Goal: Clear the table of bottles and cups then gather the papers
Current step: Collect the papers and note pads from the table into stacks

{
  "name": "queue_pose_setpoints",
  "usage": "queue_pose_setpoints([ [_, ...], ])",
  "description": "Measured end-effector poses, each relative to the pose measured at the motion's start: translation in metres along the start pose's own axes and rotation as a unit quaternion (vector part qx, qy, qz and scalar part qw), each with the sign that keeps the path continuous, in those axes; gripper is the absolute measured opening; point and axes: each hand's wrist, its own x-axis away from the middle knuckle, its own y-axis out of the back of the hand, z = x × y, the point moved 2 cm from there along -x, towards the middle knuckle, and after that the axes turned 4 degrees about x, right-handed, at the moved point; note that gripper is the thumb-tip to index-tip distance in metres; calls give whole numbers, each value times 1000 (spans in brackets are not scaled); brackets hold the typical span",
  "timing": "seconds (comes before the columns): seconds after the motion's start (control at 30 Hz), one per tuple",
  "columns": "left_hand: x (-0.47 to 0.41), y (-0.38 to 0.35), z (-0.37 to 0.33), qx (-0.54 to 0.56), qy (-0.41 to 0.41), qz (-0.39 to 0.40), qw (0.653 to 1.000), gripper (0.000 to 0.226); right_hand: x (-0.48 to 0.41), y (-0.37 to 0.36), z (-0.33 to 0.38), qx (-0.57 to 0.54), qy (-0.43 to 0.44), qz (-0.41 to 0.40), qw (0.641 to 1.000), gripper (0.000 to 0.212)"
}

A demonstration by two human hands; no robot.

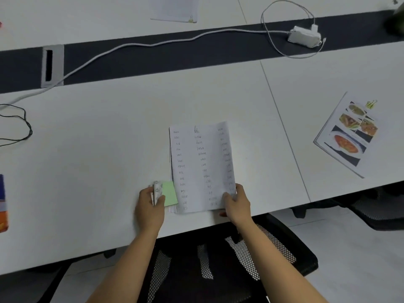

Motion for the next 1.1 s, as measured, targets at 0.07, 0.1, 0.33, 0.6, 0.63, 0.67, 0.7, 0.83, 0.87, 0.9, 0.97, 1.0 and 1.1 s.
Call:
queue_pose_setpoints([
  [0.07,4,8,-2,40,5,-2,999,49,7,1,6,-7,18,-24,1000,31],
  [0.1,5,12,-3,57,10,-7,998,52,12,2,9,-11,26,-33,999,29],
  [0.33,25,41,-26,156,-23,-16,987,29,48,22,36,-37,95,-61,993,27],
  [0.6,82,64,-87,207,-161,21,965,28,125,76,36,-156,174,-141,962,21],
  [0.63,90,61,-91,204,-172,34,963,28,136,85,30,-163,182,-161,956,20],
  [0.67,97,57,-93,201,-180,47,962,28,147,96,23,-168,192,-183,949,19],
  [0.7,105,50,-96,198,-185,61,960,28,157,107,15,-172,202,-208,942,18],
  [0.83,149,15,-116,205,-205,123,949,30,198,155,-18,-202,223,-288,909,21],
  [0.87,162,5,-124,206,-216,144,943,30,208,169,-26,-212,222,-307,901,22],
  [0.9,177,-5,-134,204,-229,165,937,30,218,183,-34,-222,222,-328,891,22],
  [0.97,210,-25,-152,197,-255,205,924,30,237,211,-53,-238,223,-370,870,19],
  [1.0,227,-35,-160,195,-266,224,917,30,245,226,-63,-244,223,-390,859,19],
  [1.1,283,-66,-175,193,-299,261,897,30,266,269,-102,-274,220,-439,827,19],
])
